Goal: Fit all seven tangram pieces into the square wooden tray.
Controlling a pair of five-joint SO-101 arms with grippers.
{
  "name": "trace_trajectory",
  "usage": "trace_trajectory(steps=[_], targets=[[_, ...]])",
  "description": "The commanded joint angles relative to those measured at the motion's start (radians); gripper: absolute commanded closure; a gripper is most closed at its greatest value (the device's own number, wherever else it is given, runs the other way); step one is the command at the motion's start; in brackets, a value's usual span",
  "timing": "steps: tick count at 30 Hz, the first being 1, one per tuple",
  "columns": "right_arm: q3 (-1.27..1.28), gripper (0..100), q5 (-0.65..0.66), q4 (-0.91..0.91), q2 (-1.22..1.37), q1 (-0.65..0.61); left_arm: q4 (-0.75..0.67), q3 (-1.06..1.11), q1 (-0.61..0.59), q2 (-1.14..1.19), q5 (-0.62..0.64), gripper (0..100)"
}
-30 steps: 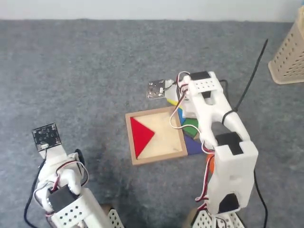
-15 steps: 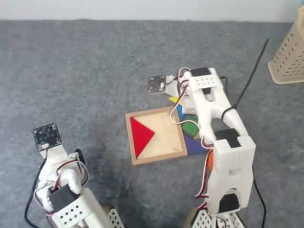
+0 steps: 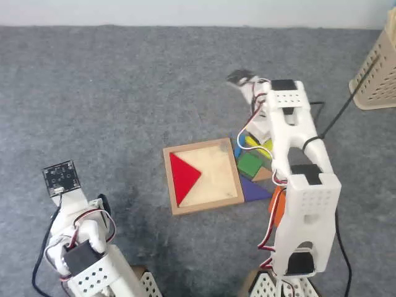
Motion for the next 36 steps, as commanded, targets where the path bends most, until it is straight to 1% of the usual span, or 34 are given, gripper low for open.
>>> trace_trajectory(steps=[1,3,5,9,13,18,20,22,26,29,36], targets=[[-0.031,89.4,-0.178,0.025,-0.012,0.053,0.003,-0.019,0.003,-0.011,0.009,77],[-0.032,89.4,-0.18,0.021,-0.022,0.061,0.003,-0.019,0.003,-0.011,0.009,77],[-0.046,89.4,-0.112,0.03,-0.044,0.056,0.003,-0.019,0.003,-0.011,0.009,77],[-0.049,89.0,0.1,0.091,-0.143,0.05,0.003,-0.019,0.003,-0.011,0.009,77],[-0.048,88.7,0.298,0.165,-0.239,0.076,0.003,-0.019,0.003,-0.011,0.009,77],[0.0,79.5,0.54,0.266,-0.283,0.094,0.003,-0.019,0.003,-0.011,0.009,77],[0.06,76.0,0.643,0.265,-0.285,0.094,0.003,-0.019,0.003,-0.011,0.009,77],[0.12,73.9,0.717,0.231,-0.285,0.096,0.003,-0.019,0.003,-0.011,0.009,77],[0.238,73.1,0.773,0.102,-0.285,0.085,0.003,-0.019,0.003,-0.011,0.009,77],[0.281,73.1,0.806,0.028,-0.285,0.096,0.003,-0.019,0.003,-0.011,0.009,77],[0.324,73.1,0.816,-0.076,-0.277,0.097,0.003,-0.019,0.003,-0.011,0.009,77]])
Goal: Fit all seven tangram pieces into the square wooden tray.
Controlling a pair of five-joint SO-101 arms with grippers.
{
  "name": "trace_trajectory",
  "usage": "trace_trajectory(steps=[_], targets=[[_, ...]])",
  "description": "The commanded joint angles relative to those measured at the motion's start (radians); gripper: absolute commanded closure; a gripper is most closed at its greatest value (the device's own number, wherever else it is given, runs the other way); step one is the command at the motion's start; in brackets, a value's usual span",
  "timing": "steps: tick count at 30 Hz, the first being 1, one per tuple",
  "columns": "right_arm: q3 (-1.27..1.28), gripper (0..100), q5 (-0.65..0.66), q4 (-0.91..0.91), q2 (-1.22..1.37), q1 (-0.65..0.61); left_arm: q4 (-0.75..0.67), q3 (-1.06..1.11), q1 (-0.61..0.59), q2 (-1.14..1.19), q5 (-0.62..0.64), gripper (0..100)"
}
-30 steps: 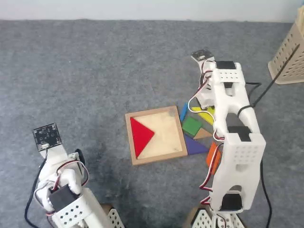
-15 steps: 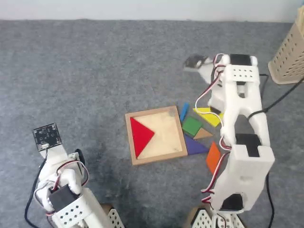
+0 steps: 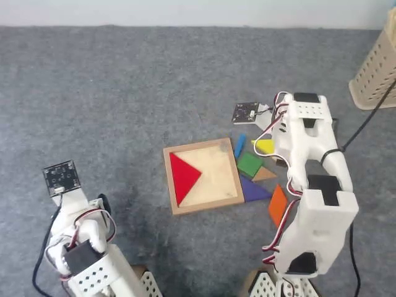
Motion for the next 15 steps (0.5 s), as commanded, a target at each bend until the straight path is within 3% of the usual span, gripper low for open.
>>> trace_trajectory(steps=[1,15], targets=[[0.002,73.1,0.014,-0.067,-0.061,0.007,0.003,-0.019,0.003,-0.011,0.009,77],[0.157,73.4,0.017,-0.159,-0.061,-0.012,0.003,-0.019,0.003,-0.011,0.009,77]])
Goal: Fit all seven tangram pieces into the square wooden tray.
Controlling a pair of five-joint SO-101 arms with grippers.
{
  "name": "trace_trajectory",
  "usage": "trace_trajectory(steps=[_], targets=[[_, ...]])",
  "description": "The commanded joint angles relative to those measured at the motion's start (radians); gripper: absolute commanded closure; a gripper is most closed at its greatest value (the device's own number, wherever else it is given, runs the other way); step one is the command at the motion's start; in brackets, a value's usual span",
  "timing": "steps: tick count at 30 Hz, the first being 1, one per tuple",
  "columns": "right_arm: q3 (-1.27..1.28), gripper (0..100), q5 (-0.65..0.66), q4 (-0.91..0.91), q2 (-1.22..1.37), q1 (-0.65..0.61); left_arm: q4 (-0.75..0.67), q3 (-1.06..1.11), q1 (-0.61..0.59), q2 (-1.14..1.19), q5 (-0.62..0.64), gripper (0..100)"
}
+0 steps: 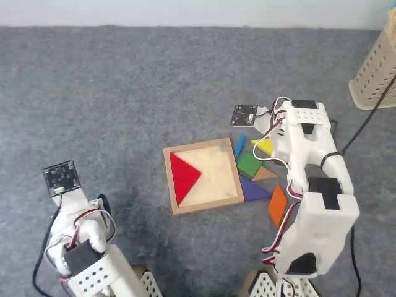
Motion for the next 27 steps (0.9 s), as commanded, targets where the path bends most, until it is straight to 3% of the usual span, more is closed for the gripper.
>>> trace_trajectory(steps=[1,10,15,22,27], targets=[[0.048,73.4,0.018,-0.008,-0.036,-0.012,0.003,-0.019,0.003,-0.011,0.009,77],[0.078,72.9,0.009,-0.01,-0.038,-0.012,0.003,-0.019,0.003,-0.011,0.009,77],[0.078,87.6,-0.19,-0.01,-0.038,-0.004,0.003,-0.019,0.003,-0.011,0.009,77],[0.021,85.8,-0.644,-0.002,-0.035,-0.004,0.003,-0.019,0.003,-0.011,0.009,77],[-0.038,85.8,-0.884,-0.002,-0.035,-0.004,0.003,-0.019,0.003,-0.011,0.009,77]])
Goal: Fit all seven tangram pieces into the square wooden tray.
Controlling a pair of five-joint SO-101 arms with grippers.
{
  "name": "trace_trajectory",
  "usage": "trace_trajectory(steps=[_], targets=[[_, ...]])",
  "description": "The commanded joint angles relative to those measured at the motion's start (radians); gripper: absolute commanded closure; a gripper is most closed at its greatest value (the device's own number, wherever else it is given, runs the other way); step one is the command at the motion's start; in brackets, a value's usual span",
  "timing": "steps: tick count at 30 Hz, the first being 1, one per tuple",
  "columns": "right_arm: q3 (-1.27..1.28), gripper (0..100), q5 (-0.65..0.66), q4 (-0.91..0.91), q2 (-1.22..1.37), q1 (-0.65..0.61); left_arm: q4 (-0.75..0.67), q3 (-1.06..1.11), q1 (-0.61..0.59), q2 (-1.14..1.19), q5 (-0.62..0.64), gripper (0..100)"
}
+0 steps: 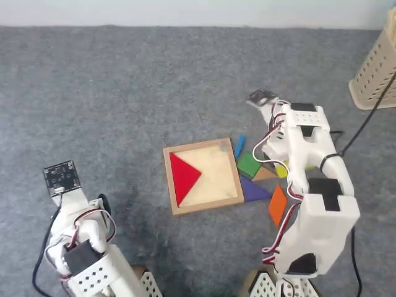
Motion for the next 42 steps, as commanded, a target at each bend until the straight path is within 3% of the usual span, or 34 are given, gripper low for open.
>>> trace_trajectory(steps=[1,7,12,17,24,28,42], targets=[[-0.08,85.8,-0.18,0.008,-0.019,-0.002,0.003,-0.019,0.003,-0.011,0.009,77],[-0.261,85.8,-0.371,0.102,-0.038,-0.002,0.003,-0.019,0.003,-0.011,0.009,77],[-0.42,85.5,-0.394,0.24,-0.084,-0.004,0.003,-0.019,0.003,-0.011,0.009,77],[-0.37,85.0,-0.163,0.357,-0.186,-0.004,0.003,-0.019,0.003,-0.011,0.009,77],[0.112,69.7,0.199,0.174,-0.466,0.019,0.003,-0.019,0.003,-0.011,0.009,77],[0.238,66.3,0.252,0.074,-0.473,0.013,0.003,-0.019,0.003,-0.011,0.009,77],[0.178,66.3,0.354,0.01,-0.183,-0.012,0.003,-0.019,0.003,-0.011,0.009,77]])
